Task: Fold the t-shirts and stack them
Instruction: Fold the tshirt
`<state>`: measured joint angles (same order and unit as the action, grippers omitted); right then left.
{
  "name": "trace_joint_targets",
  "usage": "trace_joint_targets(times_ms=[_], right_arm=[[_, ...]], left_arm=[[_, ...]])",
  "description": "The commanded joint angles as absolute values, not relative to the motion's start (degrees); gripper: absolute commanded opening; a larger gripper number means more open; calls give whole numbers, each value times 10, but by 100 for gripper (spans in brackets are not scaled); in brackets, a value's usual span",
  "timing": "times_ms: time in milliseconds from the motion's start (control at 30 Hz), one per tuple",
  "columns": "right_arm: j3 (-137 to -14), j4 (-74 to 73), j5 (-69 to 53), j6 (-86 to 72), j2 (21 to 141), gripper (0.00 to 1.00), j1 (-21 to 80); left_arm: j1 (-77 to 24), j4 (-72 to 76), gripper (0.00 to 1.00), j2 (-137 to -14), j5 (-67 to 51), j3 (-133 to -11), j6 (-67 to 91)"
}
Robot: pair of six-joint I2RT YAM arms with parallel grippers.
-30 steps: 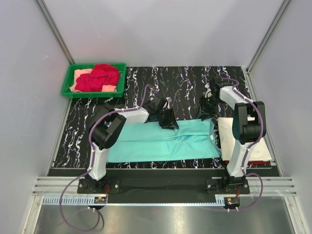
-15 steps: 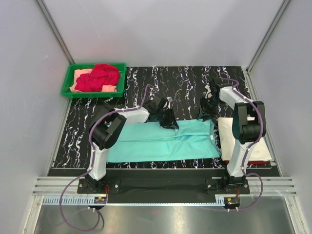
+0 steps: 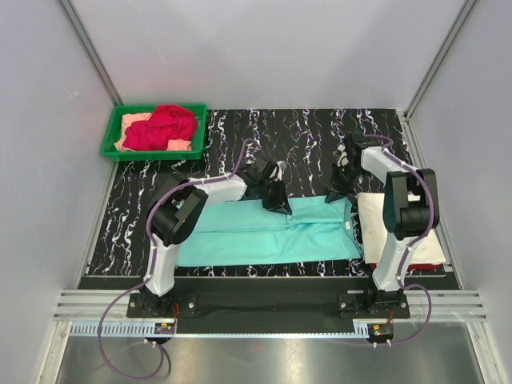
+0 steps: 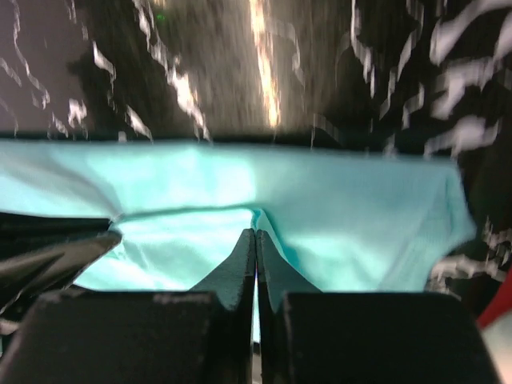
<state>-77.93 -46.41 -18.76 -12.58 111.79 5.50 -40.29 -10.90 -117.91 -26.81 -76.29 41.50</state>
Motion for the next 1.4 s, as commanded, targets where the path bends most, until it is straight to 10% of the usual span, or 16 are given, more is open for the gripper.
trace_joint_targets(times_ms=[0,667,767,967,1133,1367], right_arm=[[-738,-490,-199,-153,1028,1,54],[-522,-536,-254,-221,843,8,54],[-516,-576,-249,-223,830,11,54],[-491,-636,-251,-298,720,34,54],[-518,-623,-141,-331,692,64,54],[-475,-496,-149,-523,721,80,55]], left_arm=[[-420,-134,14,-1129,-274,-774,370],[-481,-202,20,-1079,-262,-711,300],[-481,-207,32,-1062,-256,-687,283],[-482,-199,51,-1012,-304,-635,262],[-479,-241,51,-944,-310,-647,224],[-381,-251,51,-852,-259,-613,262]])
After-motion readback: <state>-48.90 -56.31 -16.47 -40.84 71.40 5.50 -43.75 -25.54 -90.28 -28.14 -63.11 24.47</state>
